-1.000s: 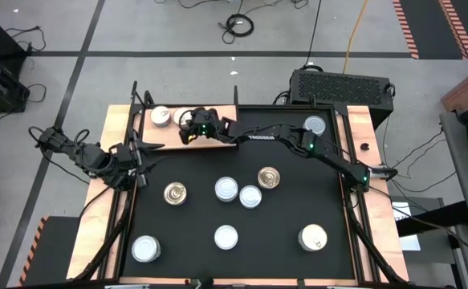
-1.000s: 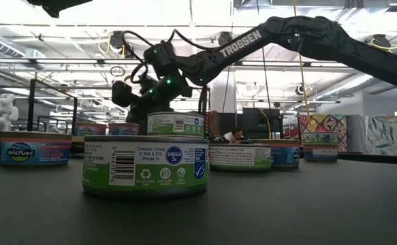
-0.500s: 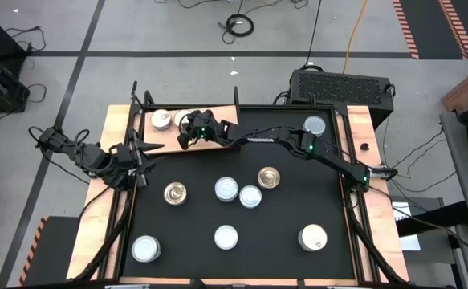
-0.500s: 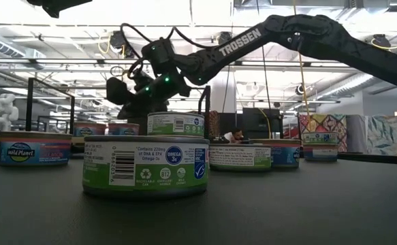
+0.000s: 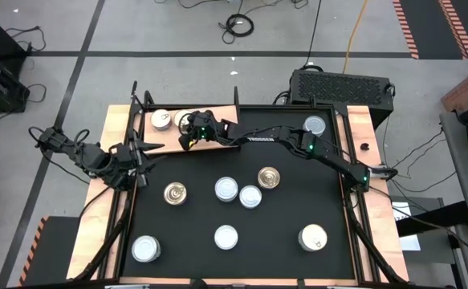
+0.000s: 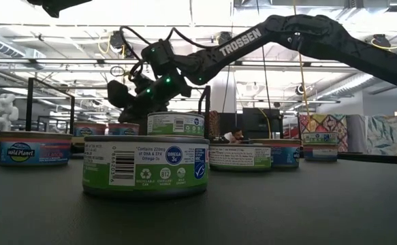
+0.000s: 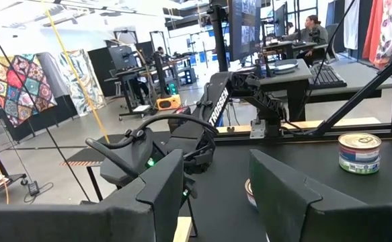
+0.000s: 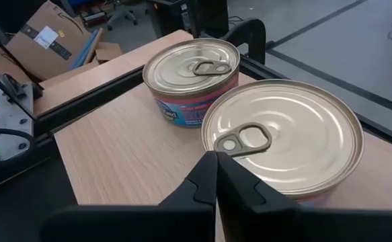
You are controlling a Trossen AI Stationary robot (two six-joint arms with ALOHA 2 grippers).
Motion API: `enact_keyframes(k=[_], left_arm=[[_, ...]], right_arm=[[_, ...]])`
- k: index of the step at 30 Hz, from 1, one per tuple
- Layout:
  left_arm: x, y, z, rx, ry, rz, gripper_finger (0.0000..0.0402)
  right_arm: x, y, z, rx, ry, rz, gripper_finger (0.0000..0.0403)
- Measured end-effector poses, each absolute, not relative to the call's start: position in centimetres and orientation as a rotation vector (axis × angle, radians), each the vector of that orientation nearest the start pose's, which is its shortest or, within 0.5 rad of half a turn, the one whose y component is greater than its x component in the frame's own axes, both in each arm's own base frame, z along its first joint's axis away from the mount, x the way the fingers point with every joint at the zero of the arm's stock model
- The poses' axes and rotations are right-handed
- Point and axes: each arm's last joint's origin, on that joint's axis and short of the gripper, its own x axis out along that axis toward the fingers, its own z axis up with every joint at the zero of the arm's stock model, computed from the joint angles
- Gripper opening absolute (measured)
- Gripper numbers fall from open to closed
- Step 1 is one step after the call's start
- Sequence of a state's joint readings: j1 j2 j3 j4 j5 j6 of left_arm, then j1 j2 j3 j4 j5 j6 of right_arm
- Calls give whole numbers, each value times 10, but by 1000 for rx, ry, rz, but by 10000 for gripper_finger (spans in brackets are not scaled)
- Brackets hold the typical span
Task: Stack canned seafood by type on shelf
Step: Put the blue and pink tuna can on the shelf
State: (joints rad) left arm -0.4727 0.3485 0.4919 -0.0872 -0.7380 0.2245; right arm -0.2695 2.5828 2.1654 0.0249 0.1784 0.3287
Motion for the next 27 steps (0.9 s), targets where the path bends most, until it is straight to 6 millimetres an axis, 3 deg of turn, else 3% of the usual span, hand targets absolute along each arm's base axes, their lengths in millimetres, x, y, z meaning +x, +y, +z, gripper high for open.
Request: enact_keyframes(k=[13, 27], left_arm=[[93, -26, 293, 192, -15, 269, 171], [93, -26, 293, 211, -10, 270, 171]], right_arm=[[554, -174, 162, 380, 298, -597, 0], [556, -171, 169, 361, 240, -601, 0]])
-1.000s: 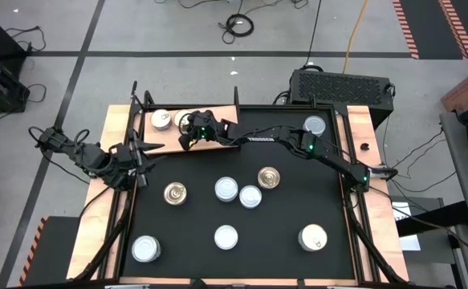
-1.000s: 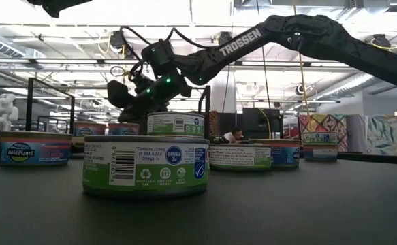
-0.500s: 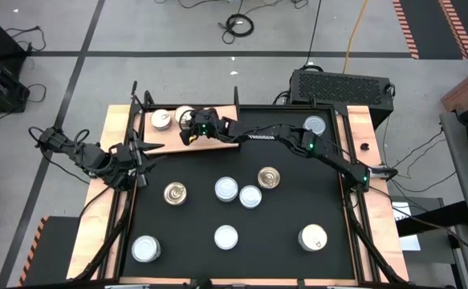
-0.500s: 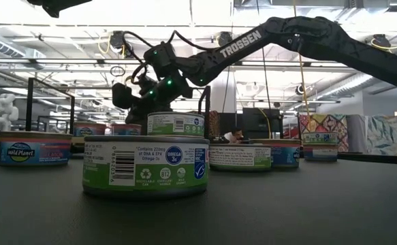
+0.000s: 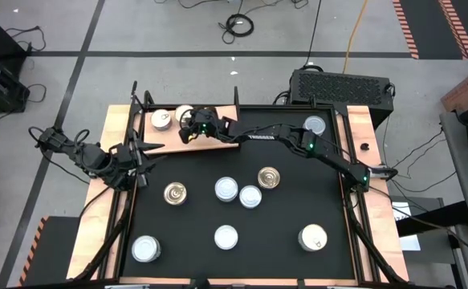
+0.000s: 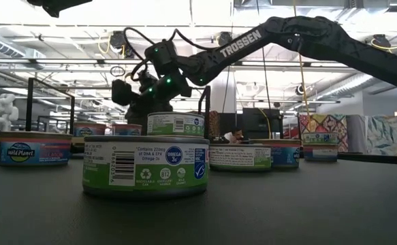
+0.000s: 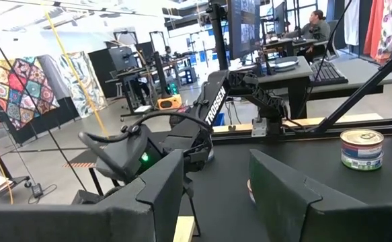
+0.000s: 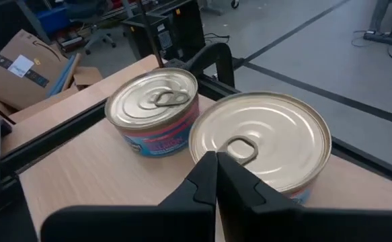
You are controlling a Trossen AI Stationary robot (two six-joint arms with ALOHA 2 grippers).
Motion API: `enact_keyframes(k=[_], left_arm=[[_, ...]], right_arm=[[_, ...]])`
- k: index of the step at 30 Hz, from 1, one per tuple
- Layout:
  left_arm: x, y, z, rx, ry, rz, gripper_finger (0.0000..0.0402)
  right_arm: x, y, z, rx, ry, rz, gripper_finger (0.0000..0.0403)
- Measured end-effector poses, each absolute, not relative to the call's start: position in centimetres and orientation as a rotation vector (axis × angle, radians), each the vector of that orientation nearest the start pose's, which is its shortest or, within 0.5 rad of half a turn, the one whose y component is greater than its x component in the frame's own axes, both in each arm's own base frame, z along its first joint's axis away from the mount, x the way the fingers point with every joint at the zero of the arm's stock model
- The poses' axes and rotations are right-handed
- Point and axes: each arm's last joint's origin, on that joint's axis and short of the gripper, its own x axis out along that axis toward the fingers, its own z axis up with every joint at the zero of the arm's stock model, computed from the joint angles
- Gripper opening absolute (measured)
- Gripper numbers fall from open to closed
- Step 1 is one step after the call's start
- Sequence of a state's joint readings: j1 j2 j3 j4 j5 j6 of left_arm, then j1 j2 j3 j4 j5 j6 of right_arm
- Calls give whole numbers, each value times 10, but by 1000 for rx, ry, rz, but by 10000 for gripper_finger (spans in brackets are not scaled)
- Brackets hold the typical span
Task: Stack canned seafood by type on shelf
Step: Put the blue and pink tuna can on the shelf, then stack the blue and pink tuna can on top of the right blue and pink tuna can on the shelf
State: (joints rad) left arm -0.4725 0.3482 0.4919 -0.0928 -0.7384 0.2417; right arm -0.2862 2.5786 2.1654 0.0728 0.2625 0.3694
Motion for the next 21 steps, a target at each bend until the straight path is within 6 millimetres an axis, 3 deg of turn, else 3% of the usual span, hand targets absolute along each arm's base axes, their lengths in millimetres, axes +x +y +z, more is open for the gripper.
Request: enact_keyframes(k=[9, 21], left_arm=[[93, -26, 292, 199, -3, 268, 171], [93, -26, 291, 193, -2, 268, 171]], right_arm=[[565, -156, 194, 359, 158, -505, 0], [571, -149, 222, 688, -62, -109, 0]])
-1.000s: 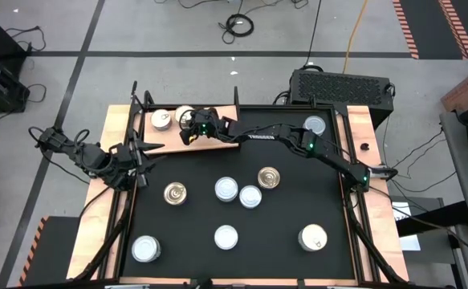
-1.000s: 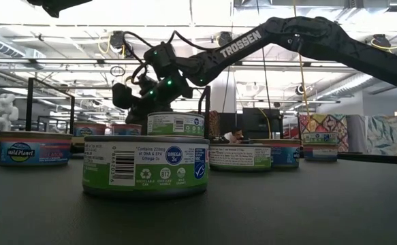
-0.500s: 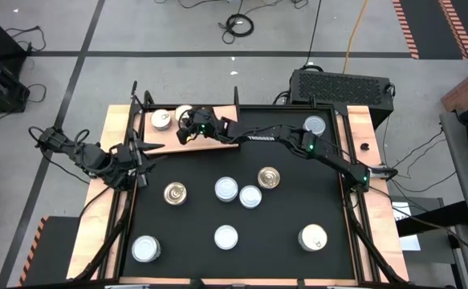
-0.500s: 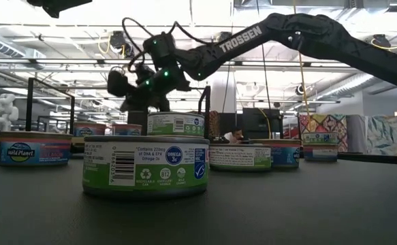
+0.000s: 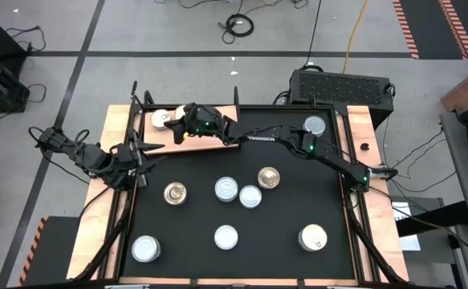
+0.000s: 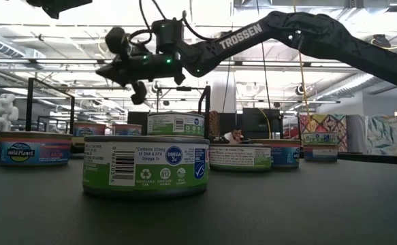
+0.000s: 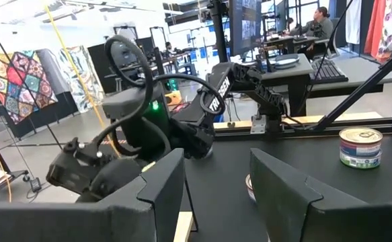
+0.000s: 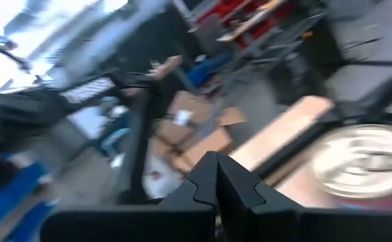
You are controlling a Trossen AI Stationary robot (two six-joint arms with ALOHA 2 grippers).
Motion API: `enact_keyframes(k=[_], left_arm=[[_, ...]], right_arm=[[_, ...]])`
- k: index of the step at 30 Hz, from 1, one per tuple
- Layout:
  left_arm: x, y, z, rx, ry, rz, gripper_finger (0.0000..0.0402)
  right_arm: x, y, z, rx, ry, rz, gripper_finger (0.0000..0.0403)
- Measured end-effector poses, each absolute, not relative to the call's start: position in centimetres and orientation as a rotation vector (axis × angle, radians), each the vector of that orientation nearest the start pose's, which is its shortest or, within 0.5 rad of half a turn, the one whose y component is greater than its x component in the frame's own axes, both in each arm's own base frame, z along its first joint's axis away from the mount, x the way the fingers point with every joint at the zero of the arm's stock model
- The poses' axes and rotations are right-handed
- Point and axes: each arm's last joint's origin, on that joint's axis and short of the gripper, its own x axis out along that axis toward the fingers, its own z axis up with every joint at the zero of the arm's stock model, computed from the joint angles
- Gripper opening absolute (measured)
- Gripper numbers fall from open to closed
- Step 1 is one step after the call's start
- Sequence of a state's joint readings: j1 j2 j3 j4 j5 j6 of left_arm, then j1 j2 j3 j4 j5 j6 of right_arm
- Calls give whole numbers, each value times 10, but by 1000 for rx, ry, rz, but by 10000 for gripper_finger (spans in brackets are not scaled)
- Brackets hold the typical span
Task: Stack canned seafood by type on shelf
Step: Stack the blue and pink tuna can on top of the right blue and pink tuna can on the shelf
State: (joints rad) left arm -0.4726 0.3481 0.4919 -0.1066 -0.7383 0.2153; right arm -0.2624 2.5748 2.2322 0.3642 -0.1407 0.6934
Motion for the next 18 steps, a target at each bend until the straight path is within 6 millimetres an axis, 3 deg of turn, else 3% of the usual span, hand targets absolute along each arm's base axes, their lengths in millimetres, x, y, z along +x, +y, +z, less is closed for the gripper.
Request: enact_keyframes(k=[9, 14, 18], left_arm=[[93, -26, 290, 198, 7, 267, 171], [93, -26, 291, 198, 6, 267, 171], [93, -26, 291, 197, 5, 267, 171]], right_arm=[[563, -157, 249, 730, -127, 34, 0], [544, -164, 299, 623, -178, 36, 0], [521, -162, 343, 491, -111, -16, 0]])
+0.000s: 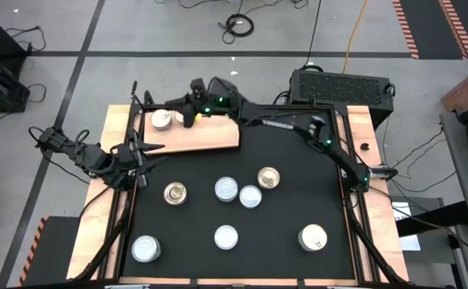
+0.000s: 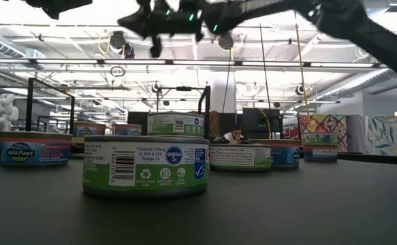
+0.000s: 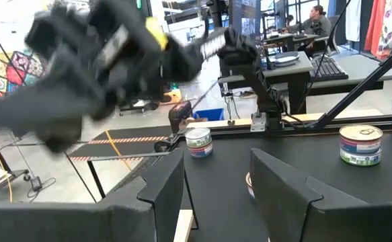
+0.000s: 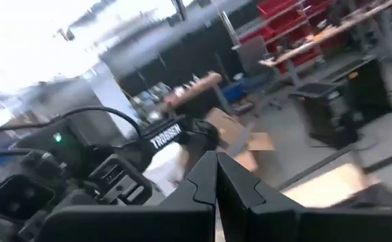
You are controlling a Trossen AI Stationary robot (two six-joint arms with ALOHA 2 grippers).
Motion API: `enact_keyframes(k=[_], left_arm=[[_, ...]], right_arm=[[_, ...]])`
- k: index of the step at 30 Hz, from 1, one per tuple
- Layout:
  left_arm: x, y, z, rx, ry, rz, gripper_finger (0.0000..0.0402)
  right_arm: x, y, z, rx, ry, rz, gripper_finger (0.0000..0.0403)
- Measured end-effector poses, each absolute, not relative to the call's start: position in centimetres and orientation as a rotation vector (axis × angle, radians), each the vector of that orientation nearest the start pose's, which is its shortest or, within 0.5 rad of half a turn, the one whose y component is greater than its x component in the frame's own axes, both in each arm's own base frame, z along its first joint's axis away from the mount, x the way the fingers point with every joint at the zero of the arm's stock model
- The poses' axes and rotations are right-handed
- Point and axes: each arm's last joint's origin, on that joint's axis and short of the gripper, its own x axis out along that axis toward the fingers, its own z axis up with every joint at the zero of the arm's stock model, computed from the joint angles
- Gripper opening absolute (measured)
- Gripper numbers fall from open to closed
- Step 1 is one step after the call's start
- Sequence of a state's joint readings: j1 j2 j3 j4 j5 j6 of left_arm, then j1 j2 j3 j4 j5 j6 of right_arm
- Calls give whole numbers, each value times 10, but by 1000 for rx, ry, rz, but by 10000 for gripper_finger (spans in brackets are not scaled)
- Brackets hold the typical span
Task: Stack canned seafood by type on shelf
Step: Stack the blue and pink tuna can on top of the right blue and pink tuna can on the shelf
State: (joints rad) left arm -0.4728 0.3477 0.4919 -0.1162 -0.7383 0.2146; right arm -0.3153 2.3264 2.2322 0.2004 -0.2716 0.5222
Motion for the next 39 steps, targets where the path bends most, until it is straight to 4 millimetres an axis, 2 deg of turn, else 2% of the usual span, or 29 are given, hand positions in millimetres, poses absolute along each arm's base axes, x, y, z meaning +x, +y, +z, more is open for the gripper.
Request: enact_keyframes(k=[4, 8, 14, 17, 21, 24, 26, 30, 34, 39], left_arm=[[93, -26, 290, 191, 7, 266, 171], [93, -26, 290, 174, 6, 266, 171], [93, -26, 287, 107, 27, 263, 171], [94, -28, 285, 51, 32, 203, 171], [97, -33, 283, -46, 46, 60, 171], [102, -37, 275, -117, 129, 40, 171], [107, -39, 267, -182, 199, 53, 171], [117, -47, 249, -316, 405, 47, 171], [118, -47, 249, -419, 618, 160, 171], [113, -32, 265, -477, 822, 418, 171]], right_arm=[[490, -147, 385, 352, 18, -115, 0], [453, -118, 420, 210, 187, -140, 0], [399, -69, 437, 173, 532, -81, 0], [377, -36, 438, 177, 689, -29, 0], [364, 14, 424, 123, 851, -88, 0], [354, 52, 412, 49, 911, -96, 0], [346, 77, 404, 12, 921, -78, 0], [334, 116, 375, -30, 877, 7, 0], [319, 135, 342, -18, 746, 91, 0], [305, 136, 306, -23, 495, 169, 0]])
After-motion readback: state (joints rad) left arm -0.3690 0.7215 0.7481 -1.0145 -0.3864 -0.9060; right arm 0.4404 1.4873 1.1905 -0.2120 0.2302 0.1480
